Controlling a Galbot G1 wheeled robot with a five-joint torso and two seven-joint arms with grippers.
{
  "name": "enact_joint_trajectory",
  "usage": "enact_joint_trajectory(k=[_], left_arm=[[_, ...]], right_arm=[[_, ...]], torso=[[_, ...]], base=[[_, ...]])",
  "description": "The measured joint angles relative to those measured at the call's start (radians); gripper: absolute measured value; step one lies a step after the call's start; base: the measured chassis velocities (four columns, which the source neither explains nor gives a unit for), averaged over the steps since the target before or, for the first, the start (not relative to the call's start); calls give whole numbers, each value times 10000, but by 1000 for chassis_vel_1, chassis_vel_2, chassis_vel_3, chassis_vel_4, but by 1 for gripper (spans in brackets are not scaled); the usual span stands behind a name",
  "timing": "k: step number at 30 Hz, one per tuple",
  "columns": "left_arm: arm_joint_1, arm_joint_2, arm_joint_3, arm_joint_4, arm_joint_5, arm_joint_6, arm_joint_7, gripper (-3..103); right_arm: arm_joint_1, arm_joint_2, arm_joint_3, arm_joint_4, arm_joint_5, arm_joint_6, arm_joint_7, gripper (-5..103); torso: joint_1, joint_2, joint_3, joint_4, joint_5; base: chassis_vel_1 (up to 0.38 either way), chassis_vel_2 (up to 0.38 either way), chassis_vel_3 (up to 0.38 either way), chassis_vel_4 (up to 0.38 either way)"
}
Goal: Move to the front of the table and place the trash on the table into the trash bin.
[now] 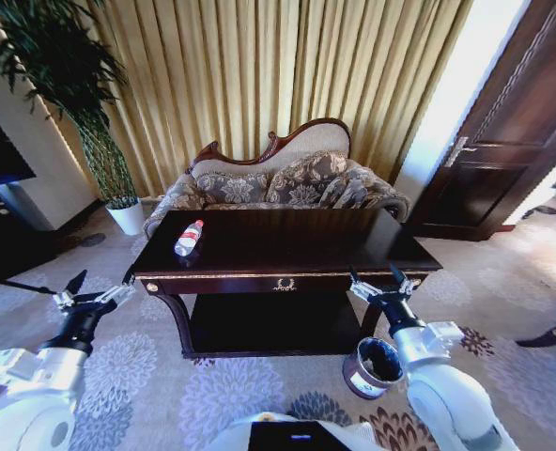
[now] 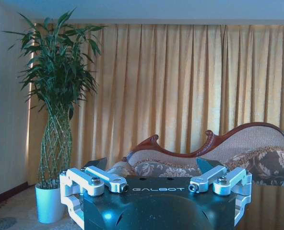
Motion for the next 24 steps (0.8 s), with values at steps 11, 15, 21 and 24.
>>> enact_joint_trajectory(k=[11,15,21,24], left_arm=[[-43,41,30,0,-42,93,-10,100],[-64,38,49,0,-43,85,-11,100],[-42,23,45,0,-41,82,-11,100],[-42,21,24,0,-43,80,-11,100]], right_arm=[[77,-108,-116,38,332,-17,-1,100],[76,-96,-122,40,366,13,-1,100],[65,-77,-122,29,361,34,-1,100],[61,-68,-127,31,347,40,-1,100]], torso=[[-2,1,-1,0,0],[-2,1,0,0,0],[5,-4,2,1,0],[9,-5,3,0,-1]], base=[[-22,20,19,-17],[-119,109,112,-119],[-161,168,171,-169],[-165,140,156,-161]])
